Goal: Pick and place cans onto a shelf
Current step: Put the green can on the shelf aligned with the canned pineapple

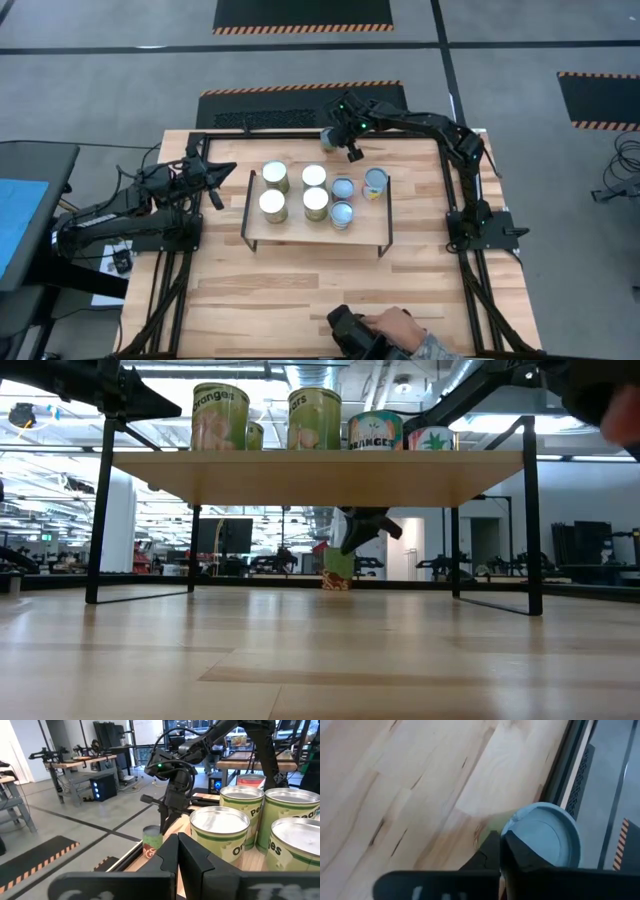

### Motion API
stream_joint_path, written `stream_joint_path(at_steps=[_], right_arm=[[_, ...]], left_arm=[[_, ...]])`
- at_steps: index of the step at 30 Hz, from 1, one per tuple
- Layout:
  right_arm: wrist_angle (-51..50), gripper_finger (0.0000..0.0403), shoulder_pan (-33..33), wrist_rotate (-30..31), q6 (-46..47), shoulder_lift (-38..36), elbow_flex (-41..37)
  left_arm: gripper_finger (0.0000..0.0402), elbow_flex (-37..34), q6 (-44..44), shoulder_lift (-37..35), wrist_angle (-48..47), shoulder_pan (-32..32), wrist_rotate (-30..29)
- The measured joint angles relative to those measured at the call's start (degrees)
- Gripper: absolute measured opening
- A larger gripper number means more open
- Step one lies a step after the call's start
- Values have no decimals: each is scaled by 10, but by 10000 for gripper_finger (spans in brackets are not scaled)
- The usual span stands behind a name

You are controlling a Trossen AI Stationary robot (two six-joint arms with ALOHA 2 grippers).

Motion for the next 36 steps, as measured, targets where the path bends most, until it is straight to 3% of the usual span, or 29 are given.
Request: stream_joint_path(at_steps=[8, 14, 21, 29, 36], right_arm=[[-56, 18, 5, 18, 19, -22, 29], [-83, 6, 7, 22, 53, -103, 41], [-141, 11, 42, 80, 131, -228, 42], [-214, 13, 147, 120, 285, -365, 42], [-265, 12, 300, 125, 407, -449, 42]], left_arm=[[0, 0, -1, 0, -1, 0, -1], [0, 0, 0, 0, -1, 0, -1], [0, 0, 4, 0, -1, 0, -1], [0, 0, 9, 0, -1, 0, 0], [0, 0, 30, 0, -7, 0, 24]])
